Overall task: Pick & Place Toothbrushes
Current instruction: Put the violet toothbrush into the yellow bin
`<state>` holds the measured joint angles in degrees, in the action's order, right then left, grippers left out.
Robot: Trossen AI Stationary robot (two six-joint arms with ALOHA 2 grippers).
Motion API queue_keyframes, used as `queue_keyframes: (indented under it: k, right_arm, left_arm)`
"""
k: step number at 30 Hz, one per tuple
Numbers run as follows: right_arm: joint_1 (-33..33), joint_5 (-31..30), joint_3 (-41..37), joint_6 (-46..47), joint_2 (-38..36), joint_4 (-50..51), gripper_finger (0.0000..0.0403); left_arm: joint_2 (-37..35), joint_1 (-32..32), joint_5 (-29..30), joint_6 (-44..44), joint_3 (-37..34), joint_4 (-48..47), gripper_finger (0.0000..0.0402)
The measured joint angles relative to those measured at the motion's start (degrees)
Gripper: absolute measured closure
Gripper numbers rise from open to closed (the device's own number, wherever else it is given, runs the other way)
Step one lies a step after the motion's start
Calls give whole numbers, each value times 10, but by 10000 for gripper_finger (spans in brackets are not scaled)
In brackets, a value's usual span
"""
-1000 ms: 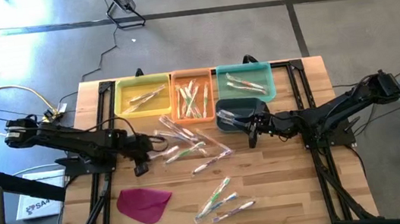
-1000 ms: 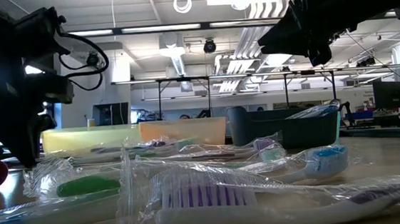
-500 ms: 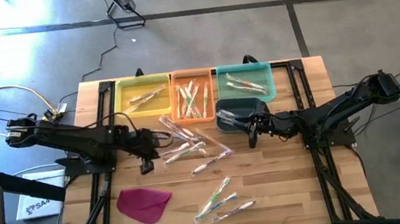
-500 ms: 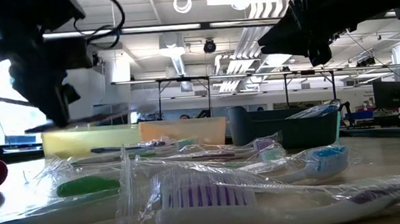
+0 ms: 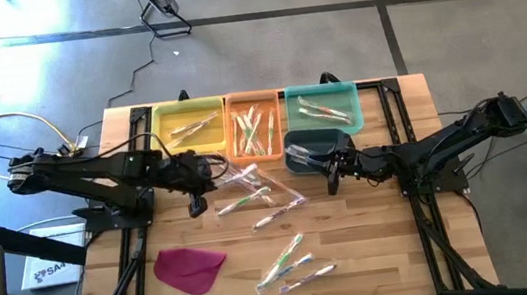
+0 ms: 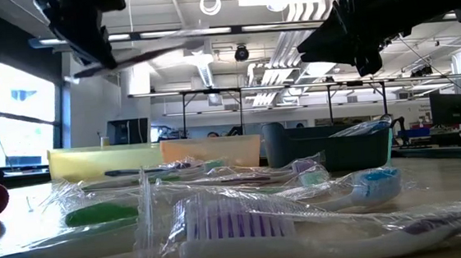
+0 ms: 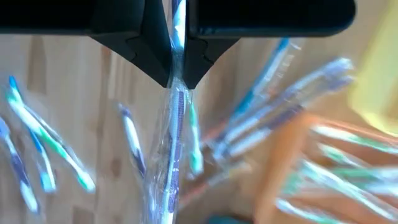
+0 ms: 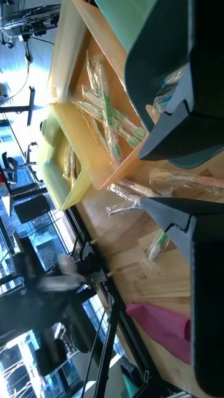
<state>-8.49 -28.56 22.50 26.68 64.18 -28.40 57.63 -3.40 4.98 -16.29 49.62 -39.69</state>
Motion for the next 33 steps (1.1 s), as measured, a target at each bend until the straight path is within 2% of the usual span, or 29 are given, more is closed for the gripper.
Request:
queue_keyframes:
  k: [8, 15, 18, 21, 24, 29, 33]
  right_arm:
    - [0, 0, 0, 0, 0, 0, 304]
    - [0, 0, 0, 0, 0, 8, 304]
    - [0, 0, 0, 0, 0, 12, 304]
    - [0, 0, 0, 0, 0, 12, 304]
    - [0, 0, 0, 0, 0, 12, 304]
    - [0, 0, 0, 0, 0, 12, 304]
    - [0, 0, 0, 0, 0, 13, 304]
  left_arm:
    - [0, 0, 111, 5, 45, -17, 384]
    - [0, 0, 288, 25, 42, -41, 384]
    - [0, 1, 345, 21, 41, -64, 384]
    - [0, 10, 360, 5, 41, -75, 384]
    - [0, 39, 340, -5, 41, -82, 384]
    - [0, 115, 300, -5, 41, -109, 384]
    - [0, 181, 296, -5, 40, -131, 384]
